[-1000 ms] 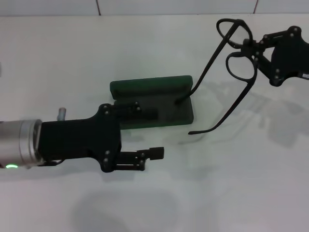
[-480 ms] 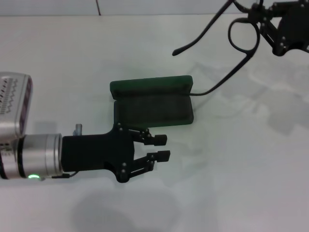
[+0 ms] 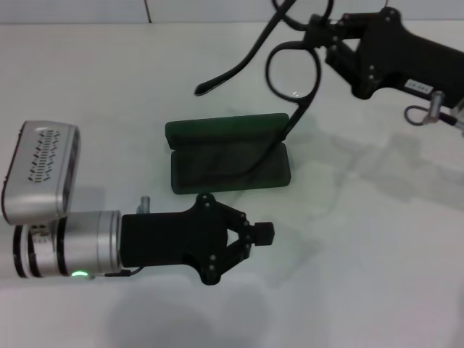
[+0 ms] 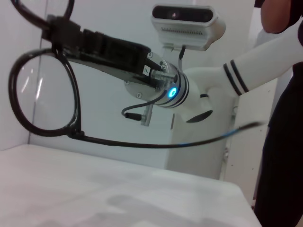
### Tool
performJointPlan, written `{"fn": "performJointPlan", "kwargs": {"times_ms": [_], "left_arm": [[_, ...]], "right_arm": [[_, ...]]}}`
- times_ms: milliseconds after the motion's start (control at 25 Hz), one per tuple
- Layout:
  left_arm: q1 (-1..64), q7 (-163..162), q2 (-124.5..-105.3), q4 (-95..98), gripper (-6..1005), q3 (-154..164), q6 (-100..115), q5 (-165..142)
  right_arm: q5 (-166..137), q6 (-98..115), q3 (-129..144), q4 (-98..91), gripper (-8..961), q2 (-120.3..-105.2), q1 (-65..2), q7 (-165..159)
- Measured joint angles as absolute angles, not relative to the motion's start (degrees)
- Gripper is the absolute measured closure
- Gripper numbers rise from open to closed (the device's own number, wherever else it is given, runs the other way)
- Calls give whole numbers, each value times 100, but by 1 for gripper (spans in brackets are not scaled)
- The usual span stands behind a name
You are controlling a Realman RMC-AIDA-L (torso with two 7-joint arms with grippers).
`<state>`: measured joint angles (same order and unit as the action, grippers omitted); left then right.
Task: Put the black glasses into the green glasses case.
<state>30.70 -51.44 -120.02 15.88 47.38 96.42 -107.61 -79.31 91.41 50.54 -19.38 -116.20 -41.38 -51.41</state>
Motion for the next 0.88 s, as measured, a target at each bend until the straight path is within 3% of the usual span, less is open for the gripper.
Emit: {"fn": "performJointPlan", "kwargs": {"times_ms": [320,880], "left_arm": [[3282,-5187,-12008,1357,1001,4735,9642,-10575],[3391,-5181,-12010,1327,999,4712,9675,-10399]], "right_arm": [[-7918,9245,5301,-1336,915,-11621,-4418,-5104],[-7954,9127,5718,-1211,916,-11619,-4351,-5092]]}}
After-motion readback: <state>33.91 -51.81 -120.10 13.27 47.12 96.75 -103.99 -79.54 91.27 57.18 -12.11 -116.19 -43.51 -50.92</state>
